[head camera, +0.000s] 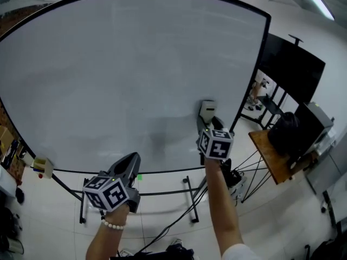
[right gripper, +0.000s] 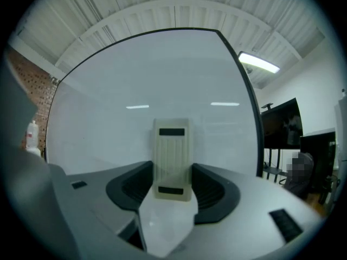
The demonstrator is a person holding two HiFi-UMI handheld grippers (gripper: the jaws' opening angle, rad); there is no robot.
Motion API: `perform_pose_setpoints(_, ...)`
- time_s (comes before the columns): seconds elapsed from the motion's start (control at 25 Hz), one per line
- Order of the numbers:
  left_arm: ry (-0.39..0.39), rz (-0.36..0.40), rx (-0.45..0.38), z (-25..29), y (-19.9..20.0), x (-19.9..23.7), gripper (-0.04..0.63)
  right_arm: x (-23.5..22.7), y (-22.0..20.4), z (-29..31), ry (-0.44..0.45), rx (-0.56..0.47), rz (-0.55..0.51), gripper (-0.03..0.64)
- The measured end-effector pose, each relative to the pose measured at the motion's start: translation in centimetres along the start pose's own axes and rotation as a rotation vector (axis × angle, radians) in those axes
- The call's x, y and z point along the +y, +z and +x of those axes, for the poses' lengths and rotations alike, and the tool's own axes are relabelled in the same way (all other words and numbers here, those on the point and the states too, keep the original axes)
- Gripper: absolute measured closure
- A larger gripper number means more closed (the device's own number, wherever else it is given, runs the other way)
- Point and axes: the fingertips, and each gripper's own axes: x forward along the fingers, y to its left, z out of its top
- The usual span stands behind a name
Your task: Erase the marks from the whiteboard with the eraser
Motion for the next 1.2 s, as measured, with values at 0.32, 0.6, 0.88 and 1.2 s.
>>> perform_pose_setpoints(0.32, 0.016, 0.006, 0.004, -5.6, 2.8, 4.7, 0.606, 9.2, 0.2, -0.2, 0.004, -0.003, -0.022, 0.365)
perform_pose_setpoints(0.6, 0.013, -0.01, 0.037, -11.6, 5.5, 9.6, 0.607, 18.8, 0.2, 0.2, 0.004, 0.007, -0.026, 0.365)
perform_pose_setpoints(0.88, -0.022, -0.025, 0.054, -15.7, 7.0, 13.4, 0.607, 27.0, 0.1, 0.7, 0.013, 0.006, -0.048, 0.365)
perform_pose_setpoints(1.2, -0.027, -0.067, 0.025, -12.8, 8.4, 15.0, 0.607, 30.4, 0.1, 0.6, 0.031, -0.005, 0.048, 0.365)
